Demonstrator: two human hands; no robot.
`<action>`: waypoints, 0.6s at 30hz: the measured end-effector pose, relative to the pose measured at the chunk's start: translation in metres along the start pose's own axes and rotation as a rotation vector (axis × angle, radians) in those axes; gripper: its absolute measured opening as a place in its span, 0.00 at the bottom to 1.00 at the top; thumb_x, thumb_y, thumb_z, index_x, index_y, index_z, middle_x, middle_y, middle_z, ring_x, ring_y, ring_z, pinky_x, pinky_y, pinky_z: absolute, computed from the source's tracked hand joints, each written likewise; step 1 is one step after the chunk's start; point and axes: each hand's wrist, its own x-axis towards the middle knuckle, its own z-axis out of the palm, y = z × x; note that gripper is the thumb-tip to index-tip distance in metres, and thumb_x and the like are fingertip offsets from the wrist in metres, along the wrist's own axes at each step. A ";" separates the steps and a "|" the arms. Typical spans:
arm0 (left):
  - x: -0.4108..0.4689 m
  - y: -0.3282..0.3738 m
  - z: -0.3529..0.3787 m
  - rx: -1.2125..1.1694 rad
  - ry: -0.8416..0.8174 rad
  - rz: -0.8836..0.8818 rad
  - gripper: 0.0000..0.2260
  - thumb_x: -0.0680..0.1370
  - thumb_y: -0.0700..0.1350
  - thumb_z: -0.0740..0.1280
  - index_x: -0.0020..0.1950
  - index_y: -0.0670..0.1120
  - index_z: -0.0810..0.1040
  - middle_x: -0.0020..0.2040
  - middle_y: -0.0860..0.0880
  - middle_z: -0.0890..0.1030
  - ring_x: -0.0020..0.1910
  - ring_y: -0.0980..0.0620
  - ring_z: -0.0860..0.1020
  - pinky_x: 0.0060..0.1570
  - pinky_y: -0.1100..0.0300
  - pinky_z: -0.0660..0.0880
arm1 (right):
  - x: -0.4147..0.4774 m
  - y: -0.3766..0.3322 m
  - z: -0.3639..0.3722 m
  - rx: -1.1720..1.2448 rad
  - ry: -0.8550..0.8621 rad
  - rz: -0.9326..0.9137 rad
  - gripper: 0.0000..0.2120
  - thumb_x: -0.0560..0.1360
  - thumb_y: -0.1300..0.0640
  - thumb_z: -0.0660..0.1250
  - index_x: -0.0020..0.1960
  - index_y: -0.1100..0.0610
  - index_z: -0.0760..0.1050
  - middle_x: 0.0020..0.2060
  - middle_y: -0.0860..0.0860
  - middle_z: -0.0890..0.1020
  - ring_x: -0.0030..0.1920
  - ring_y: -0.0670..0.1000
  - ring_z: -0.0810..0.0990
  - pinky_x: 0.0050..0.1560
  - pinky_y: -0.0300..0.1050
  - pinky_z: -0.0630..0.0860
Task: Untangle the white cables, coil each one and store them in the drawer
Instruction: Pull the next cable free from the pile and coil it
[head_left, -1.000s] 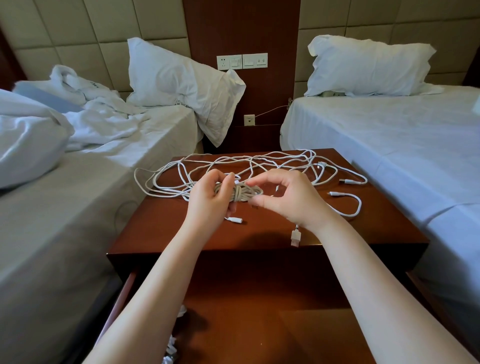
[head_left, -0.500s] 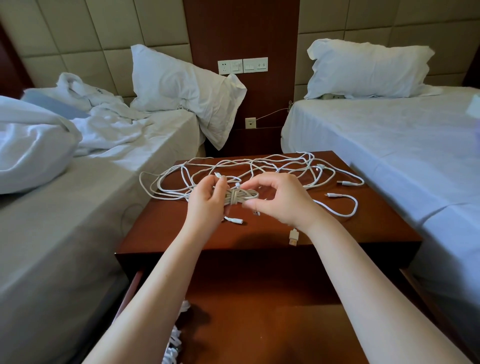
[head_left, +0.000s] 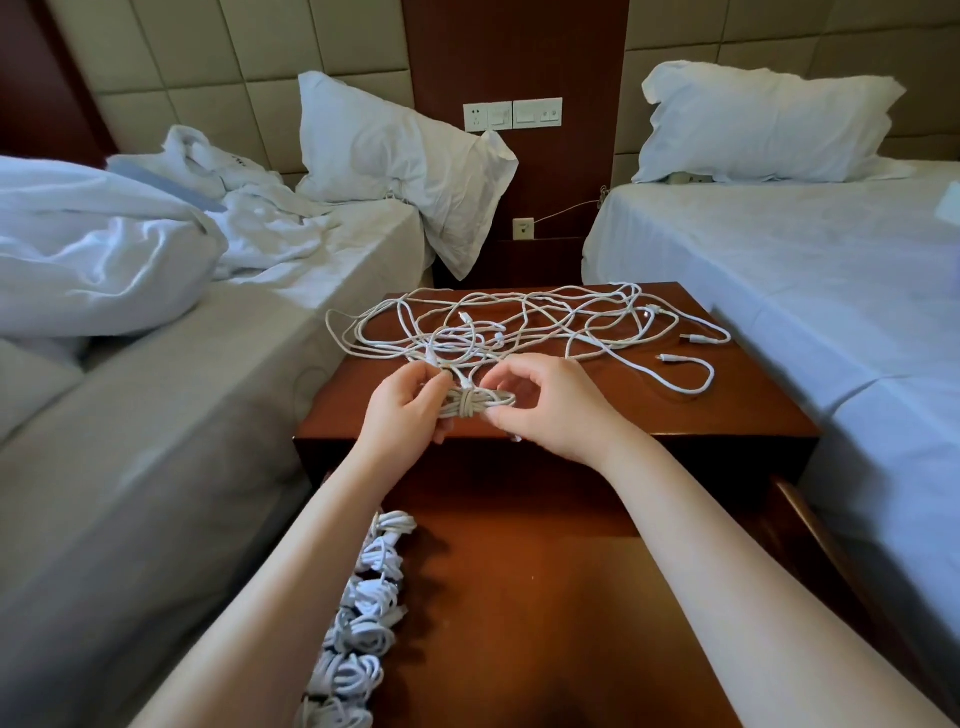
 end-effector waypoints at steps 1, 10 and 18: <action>-0.004 -0.003 -0.003 0.020 -0.027 -0.005 0.09 0.79 0.42 0.61 0.40 0.43 0.75 0.26 0.49 0.76 0.23 0.52 0.71 0.27 0.61 0.68 | -0.004 -0.001 0.003 0.001 -0.013 0.013 0.08 0.72 0.51 0.72 0.51 0.48 0.79 0.44 0.42 0.79 0.42 0.45 0.78 0.42 0.38 0.77; -0.040 -0.021 -0.031 0.249 -0.113 -0.037 0.07 0.78 0.40 0.63 0.45 0.45 0.81 0.36 0.47 0.81 0.28 0.55 0.75 0.31 0.62 0.71 | -0.028 -0.012 0.035 -0.006 -0.141 0.090 0.07 0.72 0.50 0.72 0.49 0.48 0.78 0.43 0.44 0.79 0.38 0.45 0.77 0.36 0.38 0.73; -0.073 -0.037 -0.053 0.366 -0.203 -0.024 0.05 0.78 0.40 0.65 0.46 0.45 0.81 0.36 0.50 0.80 0.26 0.62 0.73 0.31 0.68 0.69 | -0.054 -0.022 0.058 0.030 -0.308 0.109 0.10 0.70 0.49 0.73 0.51 0.46 0.80 0.39 0.43 0.78 0.35 0.42 0.74 0.38 0.35 0.69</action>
